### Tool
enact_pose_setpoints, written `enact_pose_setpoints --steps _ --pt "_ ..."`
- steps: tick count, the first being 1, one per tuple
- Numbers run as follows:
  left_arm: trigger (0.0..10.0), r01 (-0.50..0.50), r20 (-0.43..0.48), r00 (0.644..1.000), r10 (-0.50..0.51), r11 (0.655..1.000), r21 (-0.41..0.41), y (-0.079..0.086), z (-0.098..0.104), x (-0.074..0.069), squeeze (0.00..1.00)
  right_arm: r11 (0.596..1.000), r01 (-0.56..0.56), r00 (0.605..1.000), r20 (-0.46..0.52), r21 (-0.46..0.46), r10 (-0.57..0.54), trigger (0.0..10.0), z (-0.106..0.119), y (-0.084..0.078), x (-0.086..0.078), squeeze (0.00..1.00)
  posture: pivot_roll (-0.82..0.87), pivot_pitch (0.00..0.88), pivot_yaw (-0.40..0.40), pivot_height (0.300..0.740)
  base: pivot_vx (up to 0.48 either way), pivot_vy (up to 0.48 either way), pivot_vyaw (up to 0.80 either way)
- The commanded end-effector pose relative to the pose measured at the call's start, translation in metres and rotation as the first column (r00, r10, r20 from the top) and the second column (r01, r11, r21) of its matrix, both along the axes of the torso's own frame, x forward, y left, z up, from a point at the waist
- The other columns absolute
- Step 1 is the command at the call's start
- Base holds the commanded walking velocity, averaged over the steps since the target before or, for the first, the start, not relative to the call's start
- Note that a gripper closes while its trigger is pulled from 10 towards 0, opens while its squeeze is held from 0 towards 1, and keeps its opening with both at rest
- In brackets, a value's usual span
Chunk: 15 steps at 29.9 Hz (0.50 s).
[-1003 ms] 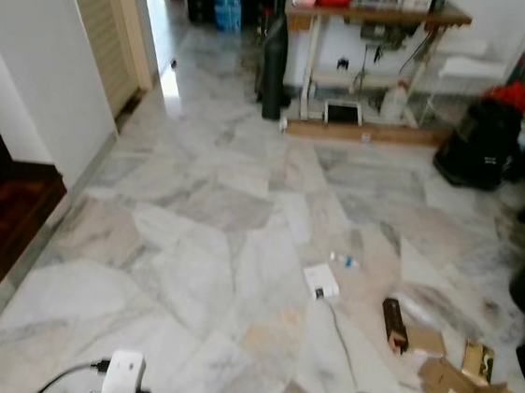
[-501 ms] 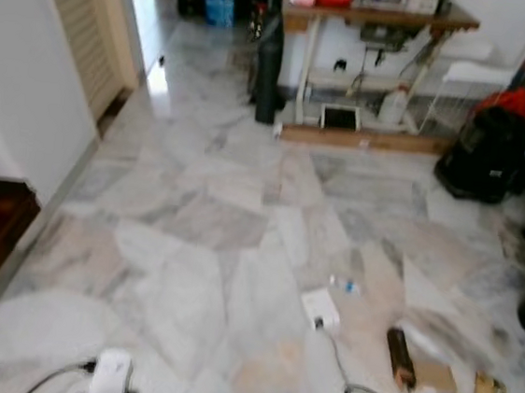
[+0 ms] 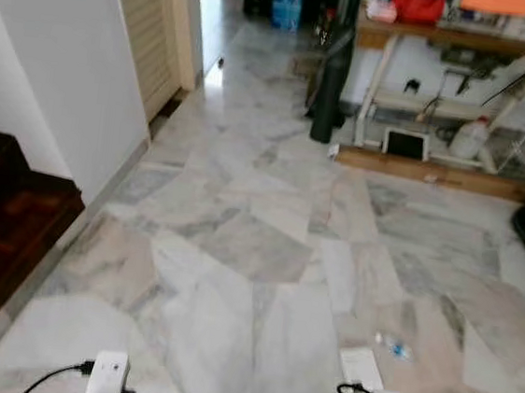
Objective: Sweep floor
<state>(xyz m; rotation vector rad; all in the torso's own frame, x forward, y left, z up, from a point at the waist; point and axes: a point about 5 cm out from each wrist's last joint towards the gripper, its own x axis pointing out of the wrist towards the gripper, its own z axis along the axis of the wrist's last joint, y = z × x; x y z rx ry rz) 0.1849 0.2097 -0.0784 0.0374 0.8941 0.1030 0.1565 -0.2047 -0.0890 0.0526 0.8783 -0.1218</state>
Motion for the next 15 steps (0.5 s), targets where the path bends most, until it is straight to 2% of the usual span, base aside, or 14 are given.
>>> enact_pose_setpoints --steps 1,12,15 --pt "10.0 -0.001 0.016 1.000 0.001 1.000 -0.007 -0.0013 0.0020 0.0042 0.00 1.000 0.014 1.000 0.023 0.005 -0.014 10.0 0.0030 -0.0022 0.0056 0.00 -0.12 0.000 0.009 0.740 0.480 0.000 0.00" --pt "10.0 -0.001 0.021 1.000 0.001 1.000 -0.010 -0.0004 0.0030 0.0060 0.00 1.000 0.024 0.999 0.028 0.005 -0.024 10.0 0.0033 -0.0021 0.0063 0.00 -0.12 0.000 0.012 0.740 0.480 0.000 0.00" --pt "10.0 0.020 0.023 1.000 -0.019 1.000 -0.015 -0.0014 0.0035 0.0070 0.00 0.999 0.032 0.999 0.000 0.007 -0.032 10.0 0.0015 -0.0016 0.0045 0.00 -0.12 0.000 0.014 0.740 0.082 0.000 0.00"
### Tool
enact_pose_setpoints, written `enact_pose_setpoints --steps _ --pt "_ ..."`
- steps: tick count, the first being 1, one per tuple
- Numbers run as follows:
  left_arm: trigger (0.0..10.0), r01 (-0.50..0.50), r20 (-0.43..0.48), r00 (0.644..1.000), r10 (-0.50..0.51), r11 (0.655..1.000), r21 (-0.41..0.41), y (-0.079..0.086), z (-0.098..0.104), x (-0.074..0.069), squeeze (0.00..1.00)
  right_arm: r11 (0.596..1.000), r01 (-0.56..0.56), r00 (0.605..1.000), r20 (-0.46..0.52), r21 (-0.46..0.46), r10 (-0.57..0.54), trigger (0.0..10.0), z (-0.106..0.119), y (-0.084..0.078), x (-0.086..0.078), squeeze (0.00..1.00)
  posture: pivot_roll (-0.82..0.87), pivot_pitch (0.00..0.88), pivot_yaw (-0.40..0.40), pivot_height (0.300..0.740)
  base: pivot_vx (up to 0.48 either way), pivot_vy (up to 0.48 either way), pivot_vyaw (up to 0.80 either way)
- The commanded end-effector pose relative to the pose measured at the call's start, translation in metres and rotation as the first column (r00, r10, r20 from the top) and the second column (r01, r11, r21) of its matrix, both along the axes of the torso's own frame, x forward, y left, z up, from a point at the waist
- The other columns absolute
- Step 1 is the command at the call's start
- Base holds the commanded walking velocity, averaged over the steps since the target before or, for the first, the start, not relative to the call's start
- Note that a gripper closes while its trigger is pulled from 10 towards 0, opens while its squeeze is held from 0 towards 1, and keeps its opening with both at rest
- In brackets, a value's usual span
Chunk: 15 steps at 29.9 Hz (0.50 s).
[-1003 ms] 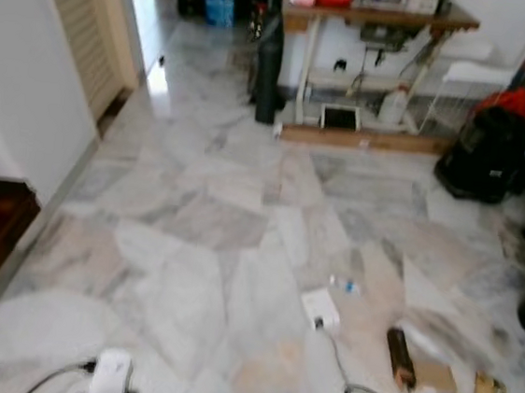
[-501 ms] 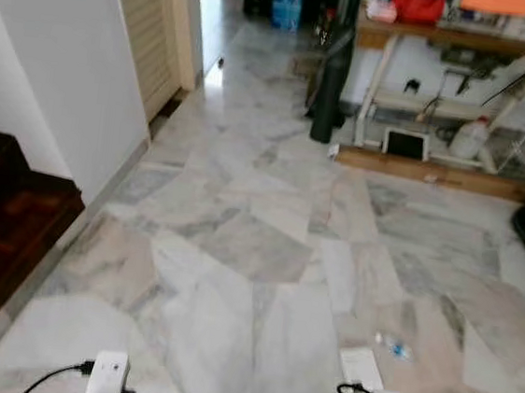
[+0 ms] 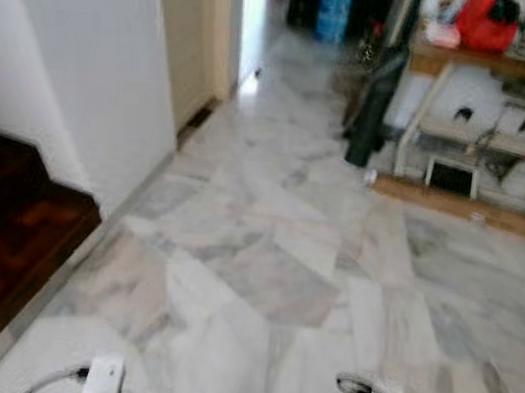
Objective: Sweep floor
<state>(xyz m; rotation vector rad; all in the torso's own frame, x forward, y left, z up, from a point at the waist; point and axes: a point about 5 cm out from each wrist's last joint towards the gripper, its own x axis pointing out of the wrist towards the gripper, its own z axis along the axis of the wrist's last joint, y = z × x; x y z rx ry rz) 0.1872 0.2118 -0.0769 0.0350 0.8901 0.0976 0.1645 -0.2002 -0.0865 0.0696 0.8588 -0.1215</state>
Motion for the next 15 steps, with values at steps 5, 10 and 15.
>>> enact_pose_setpoints --steps 5,10,15 --pt "10.0 0.007 0.028 1.000 -0.007 1.000 -0.021 -0.0030 0.0027 0.0057 0.00 1.000 0.030 0.999 -0.021 0.001 -0.030 10.0 -0.0016 -0.0046 -0.0042 0.00 -0.12 0.000 0.018 0.740 0.000 0.000 -0.79" --pt "10.0 0.016 0.028 0.999 -0.015 1.000 -0.023 -0.0028 0.0032 0.0065 0.00 0.999 0.033 0.999 -0.024 -0.001 -0.033 10.0 -0.0018 -0.0035 -0.0040 0.00 -0.12 0.000 0.019 0.740 0.000 0.000 -0.79" --pt "10.0 0.021 0.029 0.999 -0.020 0.999 -0.024 -0.0031 0.0036 0.0075 0.00 0.999 0.037 0.999 -0.026 -0.001 -0.037 10.0 -0.0016 -0.0031 -0.0030 0.00 -0.12 0.000 0.022 0.740 0.000 0.000 -0.79"
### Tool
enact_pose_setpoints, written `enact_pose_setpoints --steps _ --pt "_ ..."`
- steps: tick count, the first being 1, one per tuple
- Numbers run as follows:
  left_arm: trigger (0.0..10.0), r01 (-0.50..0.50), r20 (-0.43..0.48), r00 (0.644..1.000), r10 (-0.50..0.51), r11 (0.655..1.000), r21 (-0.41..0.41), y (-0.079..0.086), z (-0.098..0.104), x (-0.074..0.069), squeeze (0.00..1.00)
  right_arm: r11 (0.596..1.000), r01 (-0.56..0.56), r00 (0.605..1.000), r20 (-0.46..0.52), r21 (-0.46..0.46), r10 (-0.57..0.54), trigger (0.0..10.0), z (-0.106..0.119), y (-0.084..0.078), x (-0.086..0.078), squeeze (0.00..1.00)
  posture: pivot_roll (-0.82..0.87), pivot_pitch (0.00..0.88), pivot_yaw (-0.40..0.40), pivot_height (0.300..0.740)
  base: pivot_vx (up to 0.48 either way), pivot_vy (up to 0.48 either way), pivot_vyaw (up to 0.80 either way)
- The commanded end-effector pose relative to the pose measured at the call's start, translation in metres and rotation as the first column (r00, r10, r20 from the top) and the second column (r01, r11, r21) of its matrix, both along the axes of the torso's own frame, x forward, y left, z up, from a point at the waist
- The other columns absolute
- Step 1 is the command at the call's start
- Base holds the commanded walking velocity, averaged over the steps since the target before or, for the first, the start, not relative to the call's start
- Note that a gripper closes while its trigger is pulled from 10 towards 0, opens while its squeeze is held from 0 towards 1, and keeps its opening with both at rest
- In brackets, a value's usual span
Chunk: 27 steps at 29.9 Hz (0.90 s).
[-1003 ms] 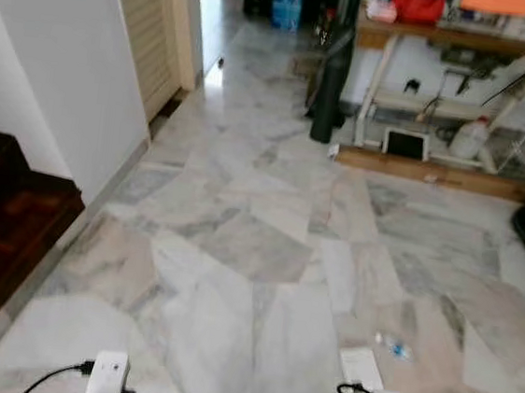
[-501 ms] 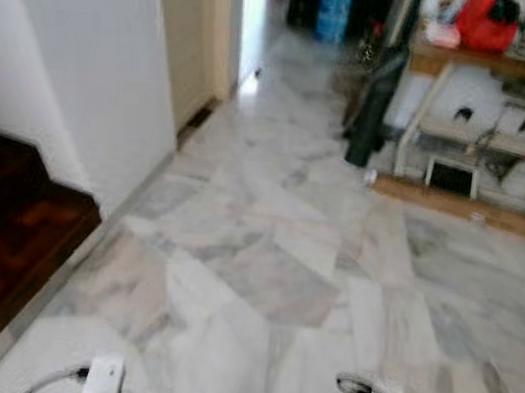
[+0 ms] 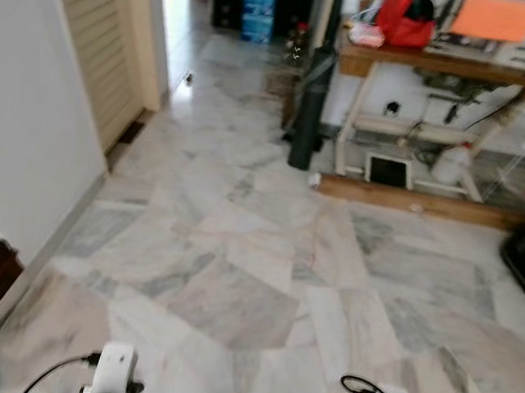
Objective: Sweep floor
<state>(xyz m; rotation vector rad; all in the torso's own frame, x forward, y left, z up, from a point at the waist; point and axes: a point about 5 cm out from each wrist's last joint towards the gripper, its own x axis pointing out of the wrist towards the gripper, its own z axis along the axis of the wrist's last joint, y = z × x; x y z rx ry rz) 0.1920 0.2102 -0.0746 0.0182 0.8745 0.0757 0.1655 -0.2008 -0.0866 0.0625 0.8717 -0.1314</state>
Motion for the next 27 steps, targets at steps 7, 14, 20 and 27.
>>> enact_pose_setpoints --steps 7,14,20,27 --pt "10.0 0.017 0.008 1.000 -0.017 1.000 -0.008 -0.0029 0.0010 0.0028 0.00 0.999 0.036 0.999 -0.013 0.008 -0.036 10.0 -0.0013 -0.0023 -0.0032 0.00 -0.12 0.000 0.027 0.740 0.000 0.000 -0.79" --pt "10.0 0.020 0.005 1.000 -0.020 1.000 -0.016 -0.0032 0.0006 0.0022 0.00 0.999 0.035 0.999 -0.019 0.010 -0.035 10.0 -0.0022 -0.0006 -0.0045 0.00 -0.12 0.000 0.027 0.740 0.000 0.000 -0.79" --pt "10.0 0.024 0.003 1.000 -0.024 0.999 -0.026 -0.0046 0.0006 0.0028 0.00 0.999 0.037 0.999 -0.018 0.011 -0.037 10.0 -0.0020 -0.0005 -0.0039 0.00 -0.12 0.000 0.027 0.740 0.000 0.000 -0.79" --pt "10.0 0.025 -0.012 1.000 -0.025 0.999 -0.027 -0.0060 -0.0011 0.0004 0.00 0.999 0.039 0.999 -0.024 0.012 -0.039 10.0 -0.0028 -0.0004 -0.0056 0.00 -0.12 0.000 0.026 0.740 0.000 0.000 -0.79"
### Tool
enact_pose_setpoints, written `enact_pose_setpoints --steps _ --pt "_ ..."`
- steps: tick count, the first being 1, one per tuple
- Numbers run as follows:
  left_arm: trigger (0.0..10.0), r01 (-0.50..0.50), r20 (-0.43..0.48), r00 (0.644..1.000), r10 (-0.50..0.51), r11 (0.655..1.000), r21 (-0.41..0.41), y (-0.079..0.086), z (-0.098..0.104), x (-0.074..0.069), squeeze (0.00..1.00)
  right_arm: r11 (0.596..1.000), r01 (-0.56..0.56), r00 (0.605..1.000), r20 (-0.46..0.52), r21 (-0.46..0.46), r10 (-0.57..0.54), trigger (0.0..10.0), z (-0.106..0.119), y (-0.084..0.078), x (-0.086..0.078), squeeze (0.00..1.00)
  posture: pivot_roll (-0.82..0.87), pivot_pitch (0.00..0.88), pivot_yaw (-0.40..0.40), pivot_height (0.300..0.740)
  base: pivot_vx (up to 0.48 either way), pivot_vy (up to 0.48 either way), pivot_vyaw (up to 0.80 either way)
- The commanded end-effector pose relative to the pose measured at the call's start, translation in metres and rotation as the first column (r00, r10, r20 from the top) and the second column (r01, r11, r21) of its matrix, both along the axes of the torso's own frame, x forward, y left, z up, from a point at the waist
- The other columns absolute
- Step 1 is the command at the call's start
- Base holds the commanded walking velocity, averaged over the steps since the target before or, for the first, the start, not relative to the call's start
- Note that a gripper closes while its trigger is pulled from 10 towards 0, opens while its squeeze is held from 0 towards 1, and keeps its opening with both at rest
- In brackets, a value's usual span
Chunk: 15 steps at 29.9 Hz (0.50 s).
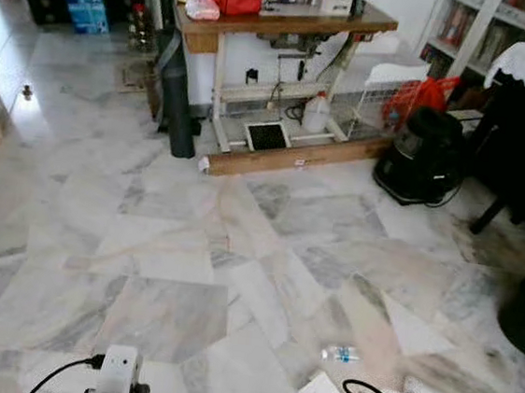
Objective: Sweep floor
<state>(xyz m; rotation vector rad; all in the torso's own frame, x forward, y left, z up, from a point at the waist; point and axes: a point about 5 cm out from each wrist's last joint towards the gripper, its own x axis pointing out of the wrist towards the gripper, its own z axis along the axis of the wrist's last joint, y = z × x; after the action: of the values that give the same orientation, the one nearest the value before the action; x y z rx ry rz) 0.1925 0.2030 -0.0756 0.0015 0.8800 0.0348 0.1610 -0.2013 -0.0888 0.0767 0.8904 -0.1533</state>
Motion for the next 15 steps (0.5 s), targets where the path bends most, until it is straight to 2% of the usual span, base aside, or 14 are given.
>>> enact_pose_setpoints --steps 1,15 --pt "10.0 -0.004 -0.008 1.000 0.004 1.000 0.004 0.0011 -0.0002 -0.0002 0.00 1.000 0.015 1.000 -0.004 0.007 -0.015 10.0 -0.0006 0.0001 -0.0013 0.00 -0.12 0.000 0.026 0.740 0.000 0.000 -0.79" --pt "10.0 -0.010 -0.012 1.000 0.010 1.000 -0.003 0.0005 -0.0012 -0.0019 0.00 1.000 0.009 1.000 -0.005 0.010 -0.009 10.0 -0.0009 0.0014 -0.0015 0.00 -0.13 0.000 0.026 0.740 0.000 0.000 -0.79"
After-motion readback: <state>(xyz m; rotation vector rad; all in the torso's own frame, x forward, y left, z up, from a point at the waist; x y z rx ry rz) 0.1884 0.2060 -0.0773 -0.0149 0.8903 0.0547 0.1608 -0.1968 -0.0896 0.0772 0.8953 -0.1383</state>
